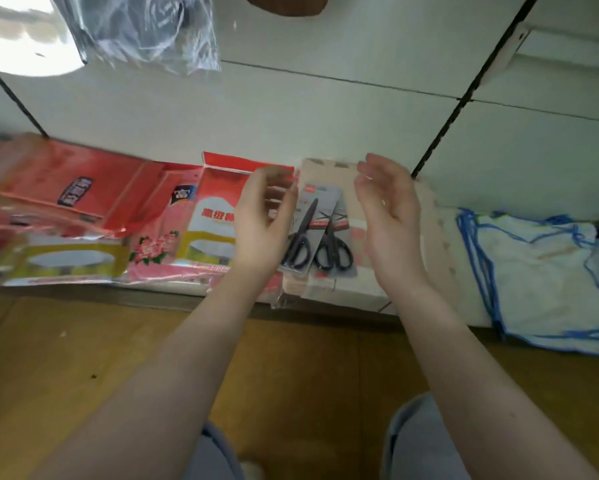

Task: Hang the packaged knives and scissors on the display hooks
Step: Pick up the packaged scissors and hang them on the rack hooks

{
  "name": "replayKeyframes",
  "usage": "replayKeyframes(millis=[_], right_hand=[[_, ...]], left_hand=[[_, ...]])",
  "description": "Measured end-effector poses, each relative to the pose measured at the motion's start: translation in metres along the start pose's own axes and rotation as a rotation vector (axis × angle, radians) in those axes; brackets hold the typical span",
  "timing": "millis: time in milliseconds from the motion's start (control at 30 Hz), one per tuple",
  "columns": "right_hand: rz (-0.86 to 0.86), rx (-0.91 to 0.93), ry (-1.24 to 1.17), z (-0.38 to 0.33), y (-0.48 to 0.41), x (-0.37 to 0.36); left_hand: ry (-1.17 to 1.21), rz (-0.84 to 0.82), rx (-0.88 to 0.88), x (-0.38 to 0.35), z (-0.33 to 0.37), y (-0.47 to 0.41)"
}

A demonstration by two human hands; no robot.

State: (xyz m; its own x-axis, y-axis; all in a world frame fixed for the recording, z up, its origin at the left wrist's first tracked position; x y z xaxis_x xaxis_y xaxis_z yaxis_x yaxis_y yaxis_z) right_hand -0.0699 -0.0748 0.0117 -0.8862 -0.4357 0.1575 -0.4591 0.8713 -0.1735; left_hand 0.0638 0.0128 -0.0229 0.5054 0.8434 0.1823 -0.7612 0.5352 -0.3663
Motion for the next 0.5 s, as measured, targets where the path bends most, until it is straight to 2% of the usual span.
replayKeyframes(millis=[267, 400, 500], right_hand=[[0.006, -0.154, 0.115, 0.063, -0.012, -0.008], [-0.014, -0.332, 0.323, 0.110, -0.027, -0.008], [-0.013, -0.460, 0.554, 0.134, -0.037, -0.010]], left_hand=[[-0.133, -0.064, 0.090, -0.014, -0.052, -0.011], [-0.312, -0.022, 0.408, -0.010, -0.117, -0.010], [-0.463, -0.070, 0.588, -0.011, -0.157, -0.005]])
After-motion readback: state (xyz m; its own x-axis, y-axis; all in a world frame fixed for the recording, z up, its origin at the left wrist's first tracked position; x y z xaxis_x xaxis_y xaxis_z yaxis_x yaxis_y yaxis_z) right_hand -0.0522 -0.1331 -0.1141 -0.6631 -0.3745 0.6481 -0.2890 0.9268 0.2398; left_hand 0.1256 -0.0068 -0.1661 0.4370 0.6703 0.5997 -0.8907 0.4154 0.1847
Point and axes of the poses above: each hand's wrist, its own y-axis away from the middle knuckle, its own x-axis out of the back of the hand, z = x × y, the point moved 6 cm from there along -y, towards the middle knuckle, and after that the axes turned 2 degrees about x, right-handed, at the moved point
